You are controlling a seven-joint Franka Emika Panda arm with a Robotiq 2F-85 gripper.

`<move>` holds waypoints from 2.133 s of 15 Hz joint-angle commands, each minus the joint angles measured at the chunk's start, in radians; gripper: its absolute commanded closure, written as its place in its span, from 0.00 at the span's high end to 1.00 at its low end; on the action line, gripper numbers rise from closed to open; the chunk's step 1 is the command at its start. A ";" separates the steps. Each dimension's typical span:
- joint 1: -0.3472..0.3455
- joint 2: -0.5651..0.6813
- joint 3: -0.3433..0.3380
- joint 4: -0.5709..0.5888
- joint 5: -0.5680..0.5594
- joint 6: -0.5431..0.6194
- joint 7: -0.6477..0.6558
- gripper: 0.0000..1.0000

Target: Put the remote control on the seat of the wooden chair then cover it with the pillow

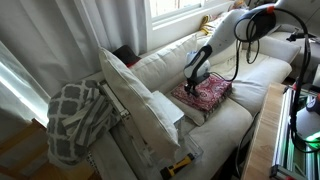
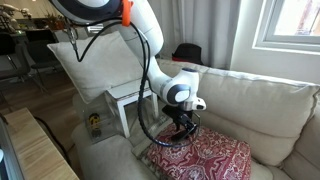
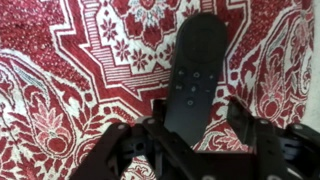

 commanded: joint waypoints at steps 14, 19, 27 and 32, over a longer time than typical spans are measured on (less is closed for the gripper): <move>-0.037 -0.110 0.100 -0.093 0.094 -0.067 0.094 0.18; 0.003 -0.223 0.101 -0.204 0.193 -0.098 0.197 0.18; 0.071 -0.466 0.151 -0.501 0.322 0.014 0.246 0.18; 0.101 -0.490 0.165 -0.515 0.328 0.053 0.231 0.43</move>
